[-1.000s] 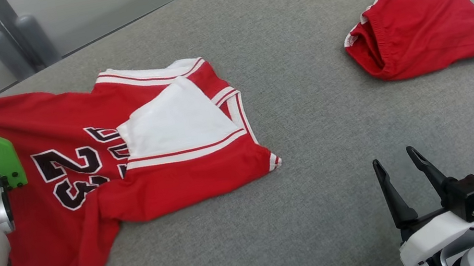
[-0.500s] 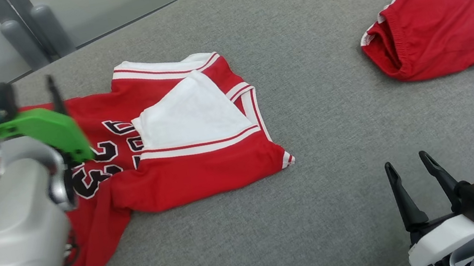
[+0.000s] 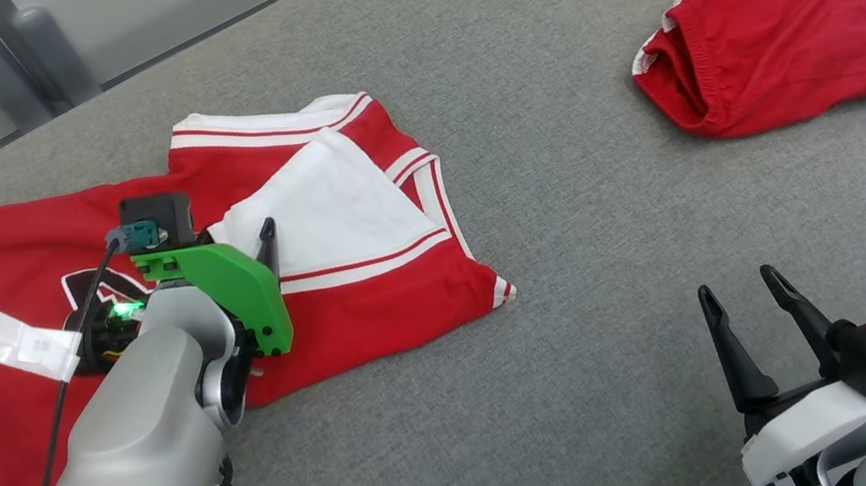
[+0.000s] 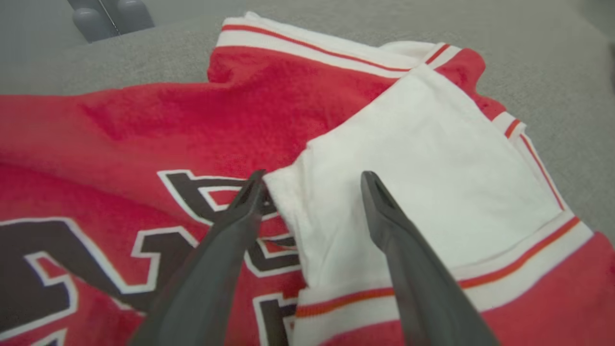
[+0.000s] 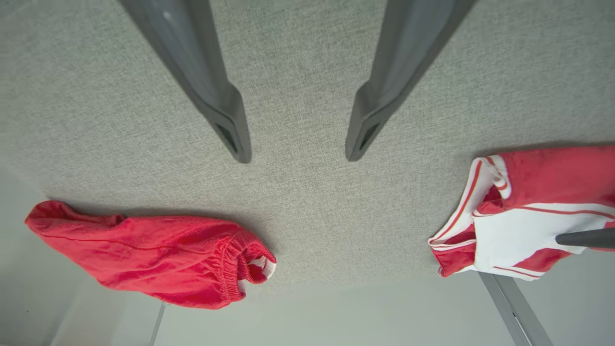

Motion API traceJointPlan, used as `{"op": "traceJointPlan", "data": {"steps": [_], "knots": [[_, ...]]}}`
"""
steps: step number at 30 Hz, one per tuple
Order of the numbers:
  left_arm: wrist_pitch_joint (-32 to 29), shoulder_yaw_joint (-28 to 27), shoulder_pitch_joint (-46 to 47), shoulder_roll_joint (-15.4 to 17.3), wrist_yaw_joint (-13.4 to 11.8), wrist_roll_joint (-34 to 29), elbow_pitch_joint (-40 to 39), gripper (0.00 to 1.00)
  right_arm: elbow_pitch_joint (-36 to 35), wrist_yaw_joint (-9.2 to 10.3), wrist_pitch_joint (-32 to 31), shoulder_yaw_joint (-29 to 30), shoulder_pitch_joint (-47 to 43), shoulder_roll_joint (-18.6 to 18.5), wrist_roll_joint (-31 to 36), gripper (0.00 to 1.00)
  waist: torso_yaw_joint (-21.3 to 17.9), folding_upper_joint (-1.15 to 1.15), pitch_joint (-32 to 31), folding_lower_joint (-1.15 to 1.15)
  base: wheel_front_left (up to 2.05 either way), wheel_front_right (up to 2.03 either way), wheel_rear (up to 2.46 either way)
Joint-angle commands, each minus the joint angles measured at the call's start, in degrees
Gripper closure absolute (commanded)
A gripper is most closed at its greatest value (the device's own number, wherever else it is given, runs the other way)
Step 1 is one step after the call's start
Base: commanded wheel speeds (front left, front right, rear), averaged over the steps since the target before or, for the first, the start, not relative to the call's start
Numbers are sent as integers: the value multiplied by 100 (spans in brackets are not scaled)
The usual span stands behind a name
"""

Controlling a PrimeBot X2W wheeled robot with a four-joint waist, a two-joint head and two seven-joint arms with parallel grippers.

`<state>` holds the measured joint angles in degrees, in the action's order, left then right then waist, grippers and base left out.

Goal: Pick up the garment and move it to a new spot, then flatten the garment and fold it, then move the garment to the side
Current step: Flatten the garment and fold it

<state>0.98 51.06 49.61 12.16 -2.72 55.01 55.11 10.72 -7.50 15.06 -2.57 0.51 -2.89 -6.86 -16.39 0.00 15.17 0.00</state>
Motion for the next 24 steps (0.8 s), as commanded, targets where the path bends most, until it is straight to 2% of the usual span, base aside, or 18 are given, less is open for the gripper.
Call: {"op": "traceJointPlan", "data": {"steps": [1, 5, 6, 7, 8, 9, 17, 20, 24], "knots": [[-44, 4, -65, 110, -7, 47, 44, 0, -5, 2, 16, -7, -41, -2, -27, 0, -63, 0, 1, 0, 0, 0, 0], [-101, -20, -136, 116, 117, 103, 30, 0, 23, 2, 16, -13, -57, -3, -47, 0, -94, 0, -28, 0, 0, 0, 0], [-52, -19, -136, 115, 129, 93, 4, 45, 28, 2, 16, -4, -55, -3, -50, 0, -90, 0, -40, 0, 0, 0, 0], [-39, -4, -158, 94, 161, 91, -13, 64, 34, 2, 16, 7, -55, -3, -50, 0, -79, 0, -61, 0, 0, 0, 0], [-33, 6, -189, 67, 203, 105, -41, 95, 35, 2, 16, 11, -55, -2, -44, 0, -67, 0, -78, 0, 0, 0, 0], [-20, 10, -205, 48, 237, 122, -65, 100, 34, 2, 16, 12, -52, -2, -37, 0, -54, 0, -89, 0, 0, 0, 0], [231, 223, -391, -43, 395, -63, -168, 100, 64, 2, 16, 19, -59, -3, 28, 0, 30, 0, -237, 0, 0, 0, 0], [562, 325, -474, -64, 645, -135, -388, 100, 76, 2, 16, 40, -104, -3, 42, 0, 48, 0, -315, 0, 0, 0, 0], [1029, 657, -913, -30, 823, -445, -982, 100, 67, 2, 16, 125, -196, -6, 24, 0, 72, 0, -449, 0, 0, 0, 0]]}}
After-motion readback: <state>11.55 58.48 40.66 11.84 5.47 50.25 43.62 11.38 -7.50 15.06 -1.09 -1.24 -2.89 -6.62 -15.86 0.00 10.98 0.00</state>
